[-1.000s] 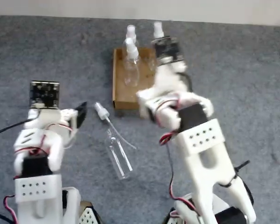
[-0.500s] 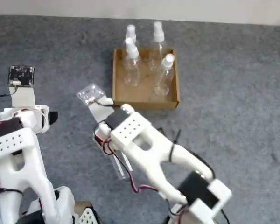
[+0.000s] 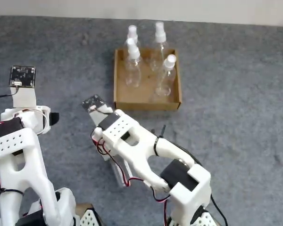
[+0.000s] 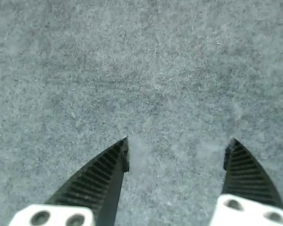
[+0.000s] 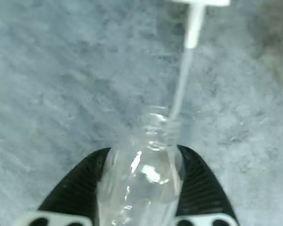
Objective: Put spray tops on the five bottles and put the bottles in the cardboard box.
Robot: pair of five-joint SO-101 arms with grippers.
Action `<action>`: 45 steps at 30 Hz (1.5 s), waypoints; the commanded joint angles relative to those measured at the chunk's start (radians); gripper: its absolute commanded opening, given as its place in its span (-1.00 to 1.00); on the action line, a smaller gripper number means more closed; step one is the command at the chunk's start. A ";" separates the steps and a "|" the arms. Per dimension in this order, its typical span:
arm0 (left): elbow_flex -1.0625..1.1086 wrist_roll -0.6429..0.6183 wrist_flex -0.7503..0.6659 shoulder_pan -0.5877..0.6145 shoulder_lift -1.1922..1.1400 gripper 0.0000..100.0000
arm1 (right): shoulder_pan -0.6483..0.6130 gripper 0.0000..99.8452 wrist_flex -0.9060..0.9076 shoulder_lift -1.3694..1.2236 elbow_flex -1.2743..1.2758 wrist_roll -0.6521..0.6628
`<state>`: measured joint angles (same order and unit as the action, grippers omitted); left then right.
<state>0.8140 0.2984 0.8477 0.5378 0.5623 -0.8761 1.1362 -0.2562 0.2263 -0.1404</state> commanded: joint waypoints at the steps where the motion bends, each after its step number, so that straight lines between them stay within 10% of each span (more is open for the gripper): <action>1: -0.044 0.000 0.002 -0.015 -0.001 -0.47 | 0.048 -0.99 0.119 0.079 -0.073 0.080; 14: -0.094 -0.270 0.104 -0.213 -0.002 -0.59 | 0.105 -0.99 0.407 0.584 0.019 0.367; 24: -0.094 -0.585 0.046 -0.463 -0.005 -0.59 | 0.670 -0.99 0.314 0.891 0.323 0.727; 32: -0.251 -0.677 -0.015 -0.521 -0.328 -0.60 | 1.141 -0.99 0.012 0.751 0.380 0.867; 45: -0.608 -0.721 0.072 -0.489 -0.814 -0.60 | 1.218 -0.99 -0.191 0.463 0.371 0.838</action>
<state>0.2800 -0.4120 0.9045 0.0376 -0.2232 0.3268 0.9904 0.2148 0.6099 0.7158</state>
